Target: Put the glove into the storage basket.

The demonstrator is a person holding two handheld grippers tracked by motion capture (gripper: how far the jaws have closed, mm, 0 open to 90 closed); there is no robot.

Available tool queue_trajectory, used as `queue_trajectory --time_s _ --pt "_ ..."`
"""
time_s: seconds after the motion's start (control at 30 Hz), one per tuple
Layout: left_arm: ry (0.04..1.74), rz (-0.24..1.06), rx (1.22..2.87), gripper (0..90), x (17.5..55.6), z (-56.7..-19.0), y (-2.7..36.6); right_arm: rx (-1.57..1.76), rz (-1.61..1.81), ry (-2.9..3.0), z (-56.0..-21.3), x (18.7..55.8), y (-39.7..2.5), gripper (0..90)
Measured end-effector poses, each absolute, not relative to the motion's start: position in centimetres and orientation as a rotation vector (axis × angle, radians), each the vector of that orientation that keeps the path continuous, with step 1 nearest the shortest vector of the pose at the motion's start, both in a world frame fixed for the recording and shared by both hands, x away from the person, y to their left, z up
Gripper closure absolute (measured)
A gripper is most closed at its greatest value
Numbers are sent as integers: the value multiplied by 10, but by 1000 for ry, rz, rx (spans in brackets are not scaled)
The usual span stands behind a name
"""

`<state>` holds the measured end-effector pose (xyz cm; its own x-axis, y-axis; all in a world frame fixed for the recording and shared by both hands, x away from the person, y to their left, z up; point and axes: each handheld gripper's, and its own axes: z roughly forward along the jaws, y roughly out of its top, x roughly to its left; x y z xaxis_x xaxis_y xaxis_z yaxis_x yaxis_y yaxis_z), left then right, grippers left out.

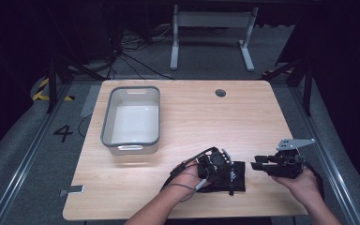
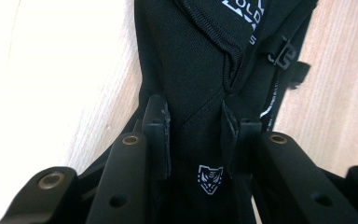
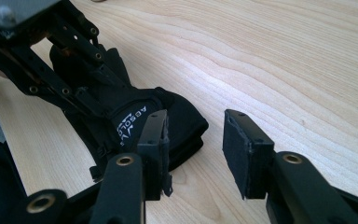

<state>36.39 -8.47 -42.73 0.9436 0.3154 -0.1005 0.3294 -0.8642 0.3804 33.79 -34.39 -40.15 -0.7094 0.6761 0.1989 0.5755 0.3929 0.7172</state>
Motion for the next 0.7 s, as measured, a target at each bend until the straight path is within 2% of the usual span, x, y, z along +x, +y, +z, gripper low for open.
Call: queue_trajectory --time_s 0.3,0.7 --pt "523 -44 2648 671 367 -403 -67 1146 1223 2513 -402 338 -347 609" --pt "675 10 2517 667 375 -359 -21 1145 1216 2532 -406 343 -342 608"
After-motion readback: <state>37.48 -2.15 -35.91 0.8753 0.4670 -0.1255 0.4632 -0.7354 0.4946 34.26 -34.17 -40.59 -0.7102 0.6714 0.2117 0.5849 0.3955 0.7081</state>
